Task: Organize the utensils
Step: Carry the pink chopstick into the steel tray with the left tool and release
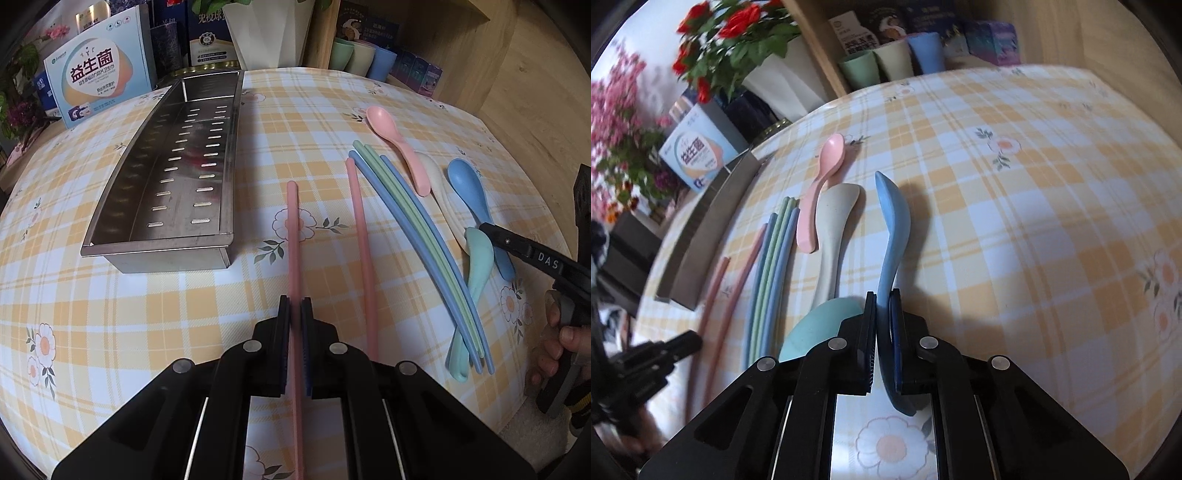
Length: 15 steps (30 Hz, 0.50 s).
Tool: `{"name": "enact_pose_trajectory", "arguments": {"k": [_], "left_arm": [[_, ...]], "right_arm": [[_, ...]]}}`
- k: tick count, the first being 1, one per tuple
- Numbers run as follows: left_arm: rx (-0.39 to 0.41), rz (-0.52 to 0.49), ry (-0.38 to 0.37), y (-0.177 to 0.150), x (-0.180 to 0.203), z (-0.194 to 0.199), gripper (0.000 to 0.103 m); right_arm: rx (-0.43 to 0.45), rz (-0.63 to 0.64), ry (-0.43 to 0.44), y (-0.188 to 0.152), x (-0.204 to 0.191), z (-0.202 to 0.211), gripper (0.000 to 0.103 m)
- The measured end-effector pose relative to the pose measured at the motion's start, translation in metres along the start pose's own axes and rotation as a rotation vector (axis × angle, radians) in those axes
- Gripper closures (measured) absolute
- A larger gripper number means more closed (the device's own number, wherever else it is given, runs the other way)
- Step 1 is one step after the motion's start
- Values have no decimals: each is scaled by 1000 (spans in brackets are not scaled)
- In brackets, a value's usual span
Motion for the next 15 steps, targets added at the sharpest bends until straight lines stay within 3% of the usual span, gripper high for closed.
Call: {"name": "enact_pose_trajectory", "arguments": {"k": [15], "left_arm": [[7, -15, 22, 0, 3, 0, 96]], "right_arm": [[37, -4, -7, -5, 1, 4, 96]]}}
Point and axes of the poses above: each gripper's, at about its wrist camera, not at the fingertips, and z roughly against the way its jaws point, x to its right, y to its top, the point moved 7 cm from there along -z, roughly the way its jaws point, and after that the axes turned 15 degrees about -y, right-handed, at the moved point
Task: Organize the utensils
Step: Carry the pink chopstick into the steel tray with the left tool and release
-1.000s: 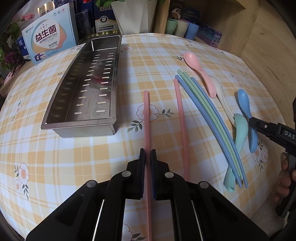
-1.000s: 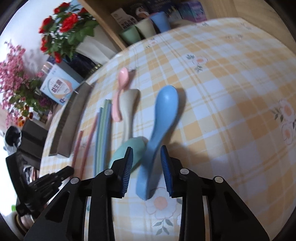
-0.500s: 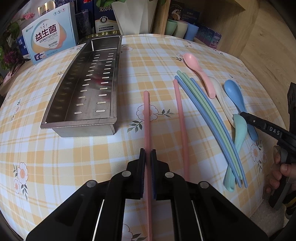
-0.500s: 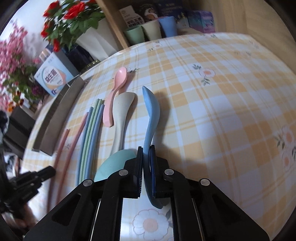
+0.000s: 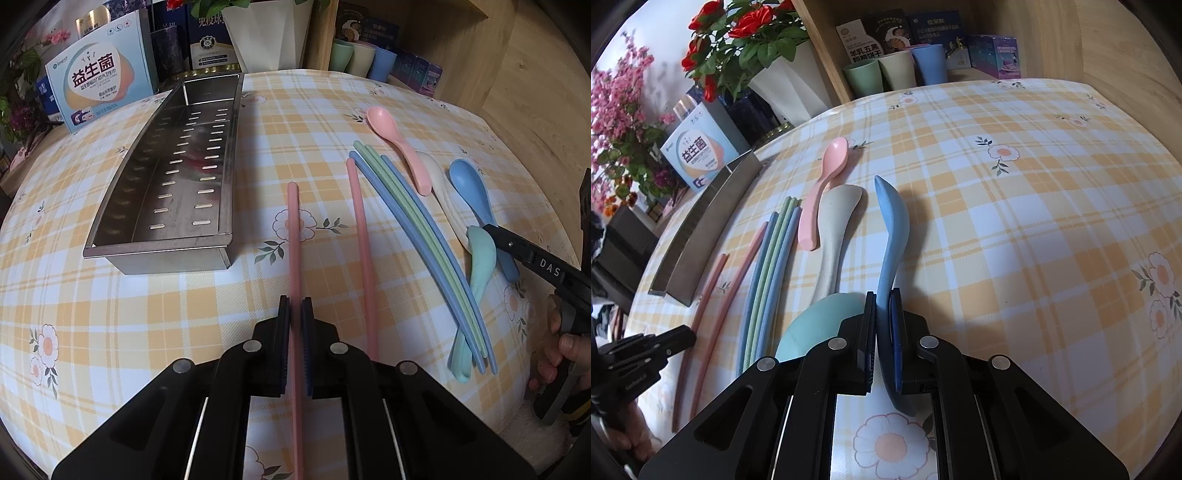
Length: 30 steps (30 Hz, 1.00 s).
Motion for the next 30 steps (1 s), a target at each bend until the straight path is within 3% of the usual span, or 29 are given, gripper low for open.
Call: {"name": "enact_pose_trajectory", "arguments": {"k": [5, 10, 17, 24, 30], "left_arm": [[10, -16, 10, -1, 1, 1, 97], [21, 79, -76, 2, -10, 10, 98], [49, 119, -140, 19, -13, 43, 98], [117, 71, -118, 82, -25, 74, 98], [77, 125, -56, 135, -68, 34, 98]], "right_arm": [[0, -1, 0, 0, 0, 0, 96], [0, -4, 4, -1, 1, 1, 96], [-2, -8, 9, 0, 2, 1, 96], [-2, -12, 13, 0, 2, 1, 96], [-4, -22, 27, 0, 3, 0, 96]]}}
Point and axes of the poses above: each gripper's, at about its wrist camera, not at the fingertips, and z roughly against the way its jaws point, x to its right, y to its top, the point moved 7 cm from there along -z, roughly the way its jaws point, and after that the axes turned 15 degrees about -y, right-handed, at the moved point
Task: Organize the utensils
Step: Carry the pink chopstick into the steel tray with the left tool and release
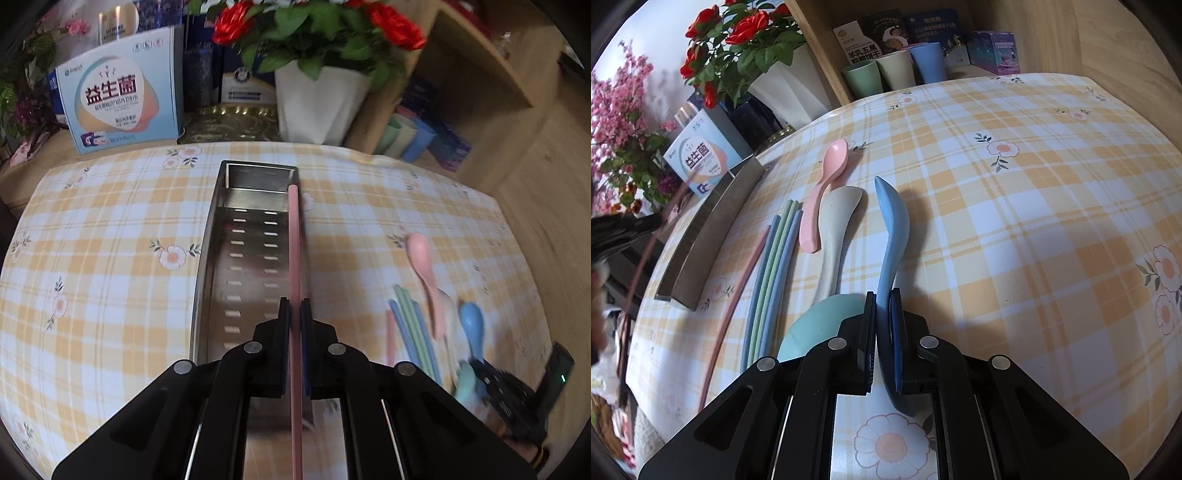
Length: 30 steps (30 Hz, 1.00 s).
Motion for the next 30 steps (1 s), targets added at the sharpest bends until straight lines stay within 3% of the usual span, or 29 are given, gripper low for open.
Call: {"name": "enact_pose_trajectory", "arguments": {"k": [3, 10, 17, 22, 27, 30], "left_arm": [[-50, -8, 47, 18, -15, -32, 98], [-121, 36, 40, 30, -38, -69, 97], [-139, 91, 12, 29, -40, -86, 97], [-123, 88, -4, 33, -35, -76, 95], [-66, 42, -4, 30, -23, -40, 84], [-10, -29, 27, 18, -11, -5, 65]], "right_arm": [[0, 4, -2, 0, 0, 0, 96], [0, 5, -2, 0, 1, 0, 96], [0, 8, -7, 1, 0, -1, 96], [-1, 7, -5, 1, 0, -1, 96], [-2, 6, -4, 1, 0, -1, 96], [-11, -1, 4, 1, 0, -2, 96]]}}
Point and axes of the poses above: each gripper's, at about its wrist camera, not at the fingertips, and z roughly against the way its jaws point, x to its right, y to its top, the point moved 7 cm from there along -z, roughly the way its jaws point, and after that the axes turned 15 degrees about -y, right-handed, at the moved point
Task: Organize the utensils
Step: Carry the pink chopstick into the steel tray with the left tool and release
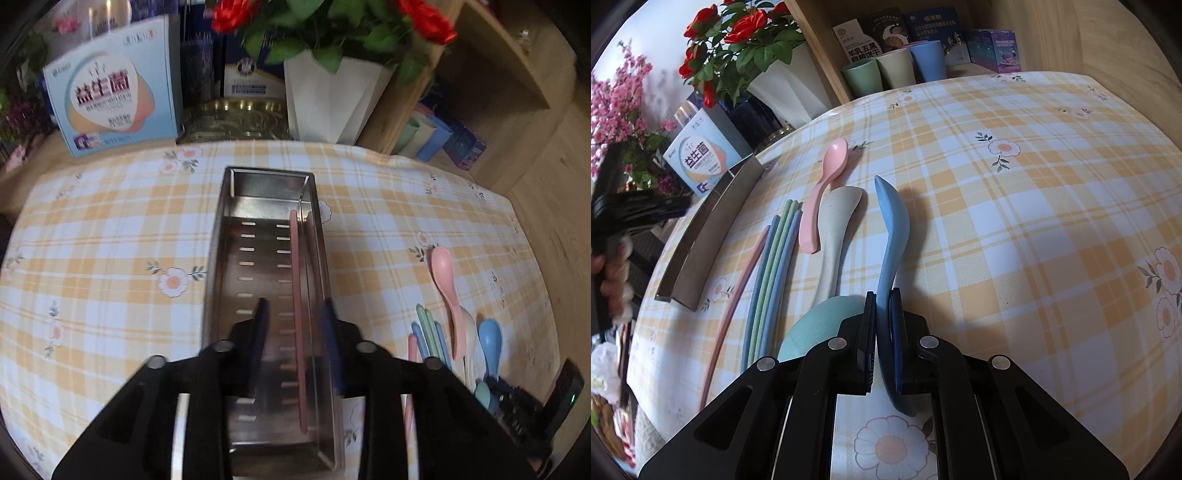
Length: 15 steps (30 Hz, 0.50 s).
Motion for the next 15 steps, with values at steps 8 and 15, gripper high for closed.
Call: {"name": "enact_pose_trajectory", "arguments": {"k": [8, 15], "left_arm": [[105, -52, 81, -48, 1, 66, 15], [128, -24, 147, -77, -18, 87, 8]], "right_arm": [[-80, -58, 13, 4, 4, 0, 96], [-90, -168, 26, 24, 5, 18, 96]]}}
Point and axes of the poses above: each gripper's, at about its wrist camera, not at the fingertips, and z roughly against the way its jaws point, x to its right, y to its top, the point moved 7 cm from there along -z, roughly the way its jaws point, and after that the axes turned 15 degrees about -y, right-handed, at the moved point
